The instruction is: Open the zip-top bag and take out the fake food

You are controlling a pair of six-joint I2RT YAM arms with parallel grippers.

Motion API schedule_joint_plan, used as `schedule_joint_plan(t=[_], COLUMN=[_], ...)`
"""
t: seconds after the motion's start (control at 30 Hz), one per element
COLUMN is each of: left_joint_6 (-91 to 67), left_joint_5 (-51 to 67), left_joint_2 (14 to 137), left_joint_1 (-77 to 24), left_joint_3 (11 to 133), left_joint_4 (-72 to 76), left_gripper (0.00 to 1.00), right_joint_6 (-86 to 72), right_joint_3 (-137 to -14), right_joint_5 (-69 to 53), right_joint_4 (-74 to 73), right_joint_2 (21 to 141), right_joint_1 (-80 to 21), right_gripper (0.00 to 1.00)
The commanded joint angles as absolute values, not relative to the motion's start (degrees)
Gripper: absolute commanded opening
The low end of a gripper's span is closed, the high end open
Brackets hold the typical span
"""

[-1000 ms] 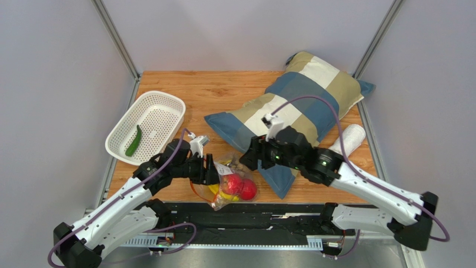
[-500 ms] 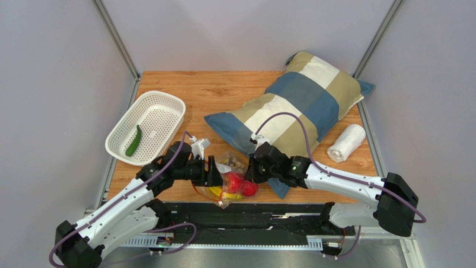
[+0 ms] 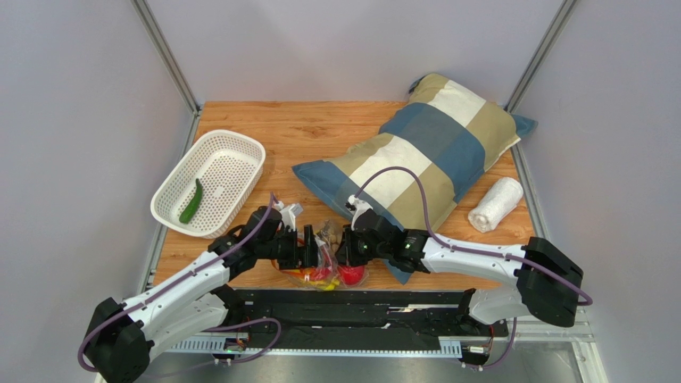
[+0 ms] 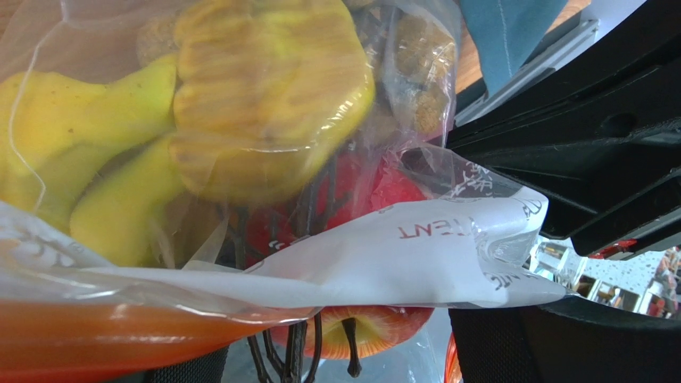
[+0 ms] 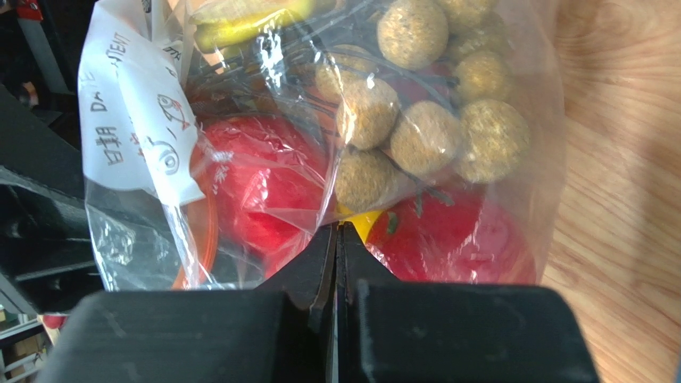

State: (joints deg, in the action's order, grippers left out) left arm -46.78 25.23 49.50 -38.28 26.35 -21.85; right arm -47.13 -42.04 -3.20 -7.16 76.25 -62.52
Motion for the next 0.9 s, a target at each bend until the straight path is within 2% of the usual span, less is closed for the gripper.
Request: schedule_joint_plan(t=[0.0, 0.03, 0.07, 0.13, 0.17, 0.23, 0.27, 0.47, 0.6, 0.7, 0.87], left_joint_6=[-48.9, -48.7, -47.9, -46.6, -45.2, -43.5, -42.3, -47.9, -45.4, -43.2, -43.5], left_joint_5=[25.7, 25.7, 25.7, 23.5, 22.4, 18.3, 17.0, 13.0, 6.4, -3.3, -29.3], left_joint_2=[50.3, 50.1, 49.4, 47.8, 46.0, 44.3, 43.0, 41.5, 41.0, 40.7, 40.2], left_joint_1=[-38.6, -38.6, -38.6, -38.6, -38.7, -38.6, -38.6, -38.6, -38.5, -38.5, -38.2], left_joint_3=[24.7, 24.6, 25.1, 26.4, 27.9, 30.0, 32.8, 41.3, 48.9, 55.3, 62.5], left_joint_4=[-14.6, -14.4, -15.4, -18.8, -23.1, -28.9, -34.6, -45.3, -54.3, -63.0, -70.4], left_gripper=[0.85, 0.78, 0.58, 0.44, 0.31, 0.2, 0.02, 0.0, 0.0, 0.0, 0.0], right_joint_6=[-49.6, -49.4, -49.3, -48.7, -48.3, -47.6, -47.5, -46.8, -46.0, -45.6, -45.3], right_joint_3=[-42.5, -42.6, -42.8, -42.9, -43.1, -43.2, -43.1, -43.2, -43.3, -43.2, -43.8], right_joint_5=[-5.5, -5.3, -5.0, -2.7, -1.9, 1.1, 2.6, 5.4, 7.3, 7.4, 6.9], right_joint_4=[-0.4, -0.5, -0.6, -1.7, -2.9, -4.2, -4.8, -4.6, -5.5, -5.4, -5.4], right_joint_2=[78.7, 79.1, 79.3, 79.6, 79.7, 79.9, 80.2, 83.6, 84.6, 84.6, 84.2], right_joint_1=[-63.5, -63.6, -63.5, -63.5, -63.5, -63.5, -63.5, -63.5, -63.2, -62.8, -62.7], right_gripper=[0.0, 0.0, 0.0, 0.0, 0.0, 0.0, 0.0, 0.0, 0.0, 0.0, 0.0])
